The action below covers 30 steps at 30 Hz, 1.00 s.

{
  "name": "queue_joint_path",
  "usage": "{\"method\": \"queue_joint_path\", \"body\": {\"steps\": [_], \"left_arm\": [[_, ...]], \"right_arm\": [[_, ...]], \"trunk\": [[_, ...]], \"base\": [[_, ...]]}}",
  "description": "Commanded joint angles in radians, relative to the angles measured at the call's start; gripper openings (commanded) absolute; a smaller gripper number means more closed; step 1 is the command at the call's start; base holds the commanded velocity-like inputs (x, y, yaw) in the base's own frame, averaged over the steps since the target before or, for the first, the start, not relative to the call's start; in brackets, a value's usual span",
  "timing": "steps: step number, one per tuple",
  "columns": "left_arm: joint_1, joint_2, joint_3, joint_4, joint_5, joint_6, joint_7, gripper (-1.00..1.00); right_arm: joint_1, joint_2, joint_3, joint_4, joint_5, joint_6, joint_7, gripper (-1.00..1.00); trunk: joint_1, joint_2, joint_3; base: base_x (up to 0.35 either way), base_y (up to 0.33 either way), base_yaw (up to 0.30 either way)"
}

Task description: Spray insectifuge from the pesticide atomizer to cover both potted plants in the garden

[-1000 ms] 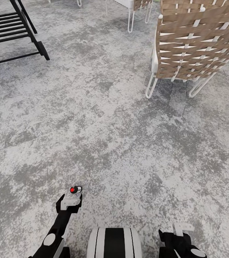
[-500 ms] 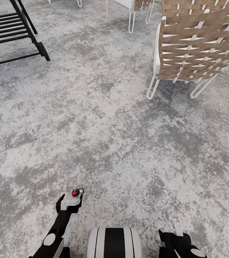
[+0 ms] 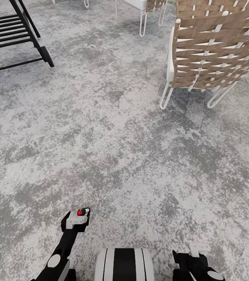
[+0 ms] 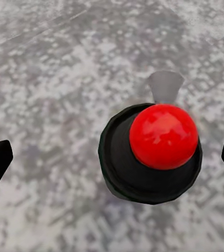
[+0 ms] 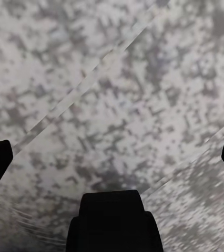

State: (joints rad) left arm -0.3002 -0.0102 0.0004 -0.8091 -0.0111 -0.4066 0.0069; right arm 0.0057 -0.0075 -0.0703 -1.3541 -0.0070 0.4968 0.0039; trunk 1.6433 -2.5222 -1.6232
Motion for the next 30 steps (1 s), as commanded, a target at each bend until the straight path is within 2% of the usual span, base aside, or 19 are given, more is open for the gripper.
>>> {"method": "queue_joint_path", "body": {"steps": [1, 18, 30], "left_arm": [[0.0, 0.0, 0.0, 0.001, -0.001, -0.003, 0.001, 1.0], [0.0, -0.001, 0.0, 0.0, -0.001, -0.004, 0.001, 1.0], [0.0, -0.001, 0.0, 0.001, -0.001, -0.005, 0.0, 1.0]], "right_arm": [[0.0, 0.0, 0.0, -0.002, -0.001, 0.005, 0.0, 1.0], [0.0, -0.001, 0.0, -0.002, -0.001, 0.005, 0.001, 1.0], [0.0, 0.0, 0.0, -0.002, -0.001, 0.005, 0.001, 1.0]], "trunk": [[0.0, 0.0, 0.0], [0.0, 0.0, 0.0], [0.0, 0.0, 0.0]], "base": [[0.0, 0.0, 0.0], [-0.011, 0.0, 0.0], [0.02, -0.078, 0.0]]}}
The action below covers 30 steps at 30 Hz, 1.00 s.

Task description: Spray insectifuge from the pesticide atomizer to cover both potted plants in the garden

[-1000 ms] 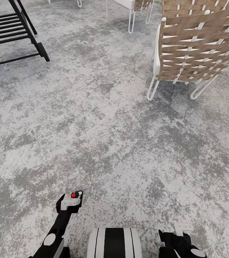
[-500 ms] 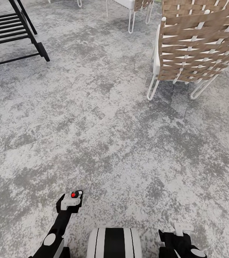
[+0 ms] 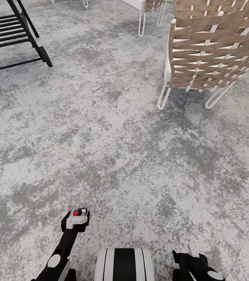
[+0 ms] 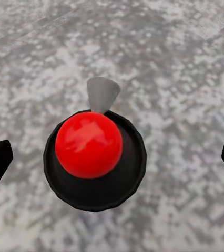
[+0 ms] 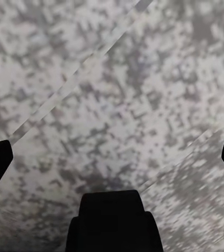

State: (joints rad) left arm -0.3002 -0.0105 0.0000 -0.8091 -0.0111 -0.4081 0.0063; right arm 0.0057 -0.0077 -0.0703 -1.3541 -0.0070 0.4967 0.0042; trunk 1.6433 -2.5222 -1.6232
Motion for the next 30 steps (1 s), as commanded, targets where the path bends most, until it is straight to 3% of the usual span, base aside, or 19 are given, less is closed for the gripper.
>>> {"method": "queue_joint_path", "body": {"steps": [1, 30], "left_arm": [[0.0, 0.0, 0.0, 0.001, -0.001, -0.003, 0.0, 1.0], [0.0, 0.0, 0.001, 0.0, -0.001, -0.003, 0.001, 1.0]], "right_arm": [[0.0, 0.0, 0.0, -0.002, -0.001, 0.005, 0.0, 1.0], [0.0, 0.0, 0.0, -0.002, -0.001, 0.005, 0.0, 1.0]], "trunk": [[0.0, 0.0, 0.0], [0.0, 0.0, 0.0]], "base": [[0.001, -0.002, 0.0], [-0.003, 0.007, 0.0]]}}
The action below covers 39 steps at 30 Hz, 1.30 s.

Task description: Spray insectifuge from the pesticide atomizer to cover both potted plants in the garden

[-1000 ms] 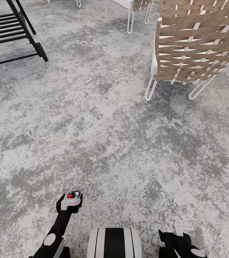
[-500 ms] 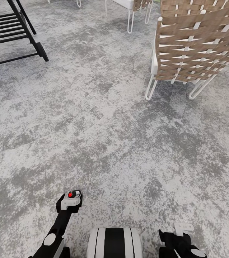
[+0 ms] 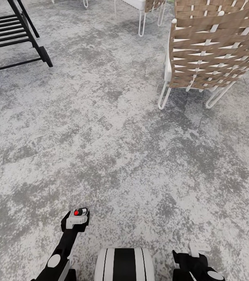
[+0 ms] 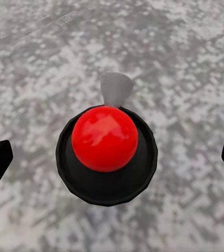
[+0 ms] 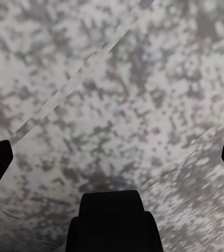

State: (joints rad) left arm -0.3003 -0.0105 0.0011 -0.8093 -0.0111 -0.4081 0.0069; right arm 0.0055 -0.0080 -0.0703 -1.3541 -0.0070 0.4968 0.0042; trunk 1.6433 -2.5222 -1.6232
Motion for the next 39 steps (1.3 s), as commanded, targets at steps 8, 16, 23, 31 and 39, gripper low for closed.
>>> {"method": "queue_joint_path", "body": {"steps": [8, 16, 23, 31, 39], "left_arm": [[0.0, 0.0, 0.0, 0.001, -0.001, -0.003, 0.001, -1.0], [0.0, 0.0, 0.0, 0.0, 0.0, -0.003, 0.001, -1.0], [0.0, 0.0, 0.0, -0.001, 0.0, -0.003, 0.001, -1.0], [0.0, 0.0, 0.0, -0.002, 0.0, -0.003, 0.001, -1.0], [0.0, 0.0, 0.0, -0.002, 0.0, -0.003, 0.001, -1.0]], "right_arm": [[0.001, 0.0, 0.0, -0.002, -0.001, 0.005, 0.0, 1.0], [0.001, 0.0, 0.0, -0.002, -0.001, 0.005, 0.0, 1.0], [0.001, 0.0, 0.0, -0.002, -0.001, 0.005, 0.0, 1.0], [0.001, 0.0, 0.0, -0.002, -0.001, 0.005, 0.0, 1.0], [0.001, 0.0, 0.0, -0.002, -0.001, 0.004, 0.0, 1.0]], "trunk": [[0.0, 0.0, 0.0], [0.0, 0.0, 0.0], [0.0, 0.0, 0.0], [-0.001, 0.0, 0.007], [-0.005, 0.002, 0.038]], "base": [[0.0, 0.0, 0.0], [0.0, 0.0, 0.0], [0.0, 0.0, 0.0], [0.0, 0.0, 0.0], [0.0, 0.0, 0.0]]}}
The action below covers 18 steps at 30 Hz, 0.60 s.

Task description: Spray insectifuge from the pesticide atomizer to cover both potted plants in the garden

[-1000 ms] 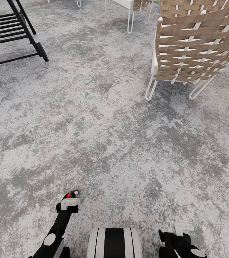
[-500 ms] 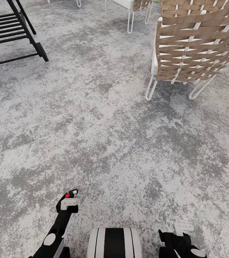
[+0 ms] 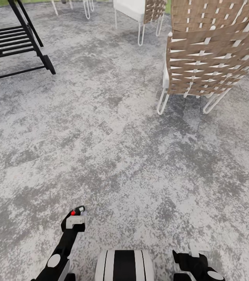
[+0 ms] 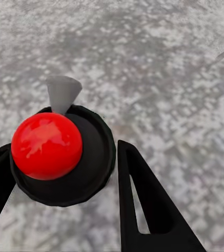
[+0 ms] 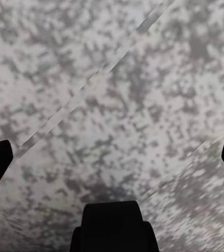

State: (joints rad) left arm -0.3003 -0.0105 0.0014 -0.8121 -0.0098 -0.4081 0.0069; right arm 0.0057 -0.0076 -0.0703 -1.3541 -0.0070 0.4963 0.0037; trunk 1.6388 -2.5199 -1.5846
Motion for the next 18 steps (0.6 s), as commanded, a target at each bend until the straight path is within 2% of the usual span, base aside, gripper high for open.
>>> {"method": "queue_joint_path", "body": {"steps": [1, 18], "left_arm": [[0.0, 0.0, 0.0, 0.001, -0.001, -0.003, 0.001, -1.0], [0.0, -0.001, -0.001, -0.008, -0.001, 0.002, 0.002, -1.0]], "right_arm": [[0.0, 0.0, 0.0, -0.002, -0.001, 0.005, 0.0, 1.0], [0.0, 0.002, 0.0, -0.001, -0.001, 0.004, 0.0, 1.0]], "trunk": [[-0.001, 0.0, 0.004], [-0.008, 0.004, 0.069]], "base": [[0.0, 0.0, 0.0], [0.0, 0.0, 0.0]]}}
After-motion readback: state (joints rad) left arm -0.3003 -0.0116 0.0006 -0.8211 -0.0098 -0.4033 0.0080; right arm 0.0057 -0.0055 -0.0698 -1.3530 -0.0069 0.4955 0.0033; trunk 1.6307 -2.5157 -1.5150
